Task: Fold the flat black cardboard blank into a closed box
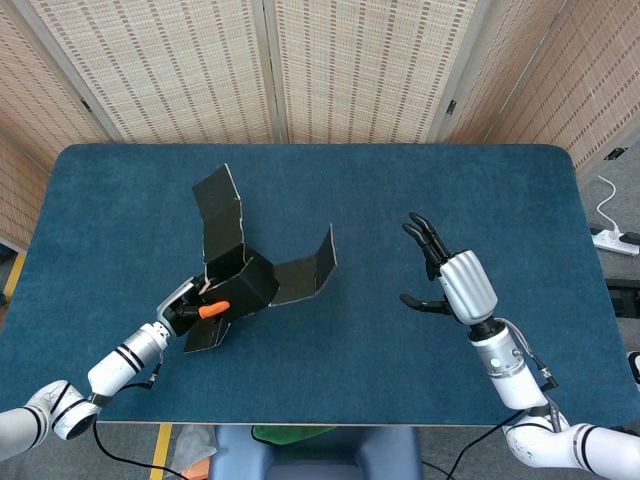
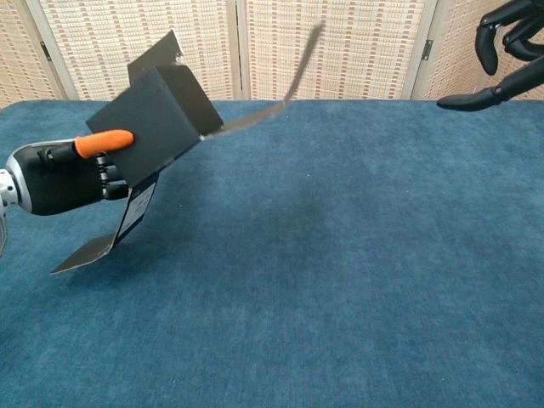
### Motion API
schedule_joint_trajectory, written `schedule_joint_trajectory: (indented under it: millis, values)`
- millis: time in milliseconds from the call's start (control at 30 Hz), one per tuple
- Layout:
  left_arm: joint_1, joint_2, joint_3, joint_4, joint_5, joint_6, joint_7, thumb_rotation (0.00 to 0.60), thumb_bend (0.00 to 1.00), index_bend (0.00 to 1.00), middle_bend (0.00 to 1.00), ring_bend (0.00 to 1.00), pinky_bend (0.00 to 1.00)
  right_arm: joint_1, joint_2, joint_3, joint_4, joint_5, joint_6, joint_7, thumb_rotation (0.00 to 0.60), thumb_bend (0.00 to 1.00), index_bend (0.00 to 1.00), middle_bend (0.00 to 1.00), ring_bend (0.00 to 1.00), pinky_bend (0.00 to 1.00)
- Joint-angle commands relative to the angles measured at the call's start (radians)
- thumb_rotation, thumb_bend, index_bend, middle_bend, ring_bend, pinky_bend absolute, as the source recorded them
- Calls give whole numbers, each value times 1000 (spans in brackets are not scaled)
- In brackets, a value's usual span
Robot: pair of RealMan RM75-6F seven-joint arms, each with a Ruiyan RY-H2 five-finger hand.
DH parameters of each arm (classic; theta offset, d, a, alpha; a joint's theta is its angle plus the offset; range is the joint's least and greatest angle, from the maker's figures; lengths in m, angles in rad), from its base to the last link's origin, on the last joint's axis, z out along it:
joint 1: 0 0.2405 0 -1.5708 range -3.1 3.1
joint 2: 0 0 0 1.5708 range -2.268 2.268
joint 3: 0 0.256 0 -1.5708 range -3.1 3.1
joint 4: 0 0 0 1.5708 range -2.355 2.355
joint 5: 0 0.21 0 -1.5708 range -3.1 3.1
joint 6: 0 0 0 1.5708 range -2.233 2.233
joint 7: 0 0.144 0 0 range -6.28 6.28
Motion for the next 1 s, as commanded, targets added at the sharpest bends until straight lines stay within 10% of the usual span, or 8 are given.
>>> schedule_joint_trajectory:
  millis: [33,467,1000]
  values:
    - [9,24,-14,-19,6,41,-53,600,206,298,356,514,743,9,-60,22,19,-4,-29,31,600,22,0,0,667,1000]
    - [-19,65,-33,-112,13,29,99,600,206,296,355,514,731,160,-313,184,104,34,-124,-71,600,0,0,0,667,1000]
    - [-62,74,21,-94,137,64,277,600,205,296,356,513,721,203,-305,204,48,-40,-101,-234,600,0,0,0,667,1000]
